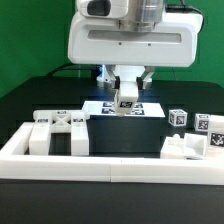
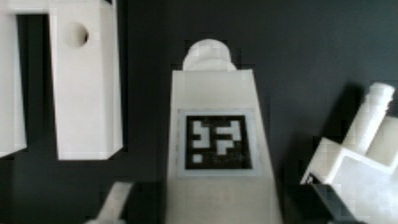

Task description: Assemble chair

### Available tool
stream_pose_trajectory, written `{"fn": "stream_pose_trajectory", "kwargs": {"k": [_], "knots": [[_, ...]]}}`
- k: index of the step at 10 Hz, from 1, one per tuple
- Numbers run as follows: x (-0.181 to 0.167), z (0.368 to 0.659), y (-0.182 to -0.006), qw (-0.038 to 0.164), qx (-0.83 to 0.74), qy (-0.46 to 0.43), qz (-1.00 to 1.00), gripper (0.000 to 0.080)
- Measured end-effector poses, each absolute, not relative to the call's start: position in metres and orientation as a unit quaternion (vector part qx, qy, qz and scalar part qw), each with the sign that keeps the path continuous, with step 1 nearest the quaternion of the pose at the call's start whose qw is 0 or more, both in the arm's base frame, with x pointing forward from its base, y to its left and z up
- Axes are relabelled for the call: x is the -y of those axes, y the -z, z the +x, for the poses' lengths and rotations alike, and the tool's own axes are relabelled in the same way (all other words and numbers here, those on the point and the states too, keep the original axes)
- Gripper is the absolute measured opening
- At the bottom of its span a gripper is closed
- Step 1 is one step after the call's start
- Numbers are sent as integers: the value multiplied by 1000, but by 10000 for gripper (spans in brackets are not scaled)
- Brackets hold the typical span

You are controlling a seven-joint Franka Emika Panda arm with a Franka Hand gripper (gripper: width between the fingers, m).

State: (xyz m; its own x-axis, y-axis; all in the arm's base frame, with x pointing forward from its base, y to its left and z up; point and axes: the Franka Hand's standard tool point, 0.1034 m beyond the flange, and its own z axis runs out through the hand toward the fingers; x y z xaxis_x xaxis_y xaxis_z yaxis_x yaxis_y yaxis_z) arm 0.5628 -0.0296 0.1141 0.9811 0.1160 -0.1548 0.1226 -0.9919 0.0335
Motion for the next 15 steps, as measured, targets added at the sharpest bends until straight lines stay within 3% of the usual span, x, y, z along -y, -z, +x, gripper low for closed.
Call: {"fn": "stream_pose_trajectory", "kwargs": {"k": [2, 7, 10, 13, 15], "knots": [[25, 566, -116, 19, -52, 39, 998, 289], [-40, 599, -123, 13, -23, 20, 999, 289], [-38, 602, -120, 14, -26, 4, 1000, 289], [-41, 617, -128, -1, -16, -100, 995, 289], [-49, 628, -135, 0, -23, -146, 989, 289]]}}
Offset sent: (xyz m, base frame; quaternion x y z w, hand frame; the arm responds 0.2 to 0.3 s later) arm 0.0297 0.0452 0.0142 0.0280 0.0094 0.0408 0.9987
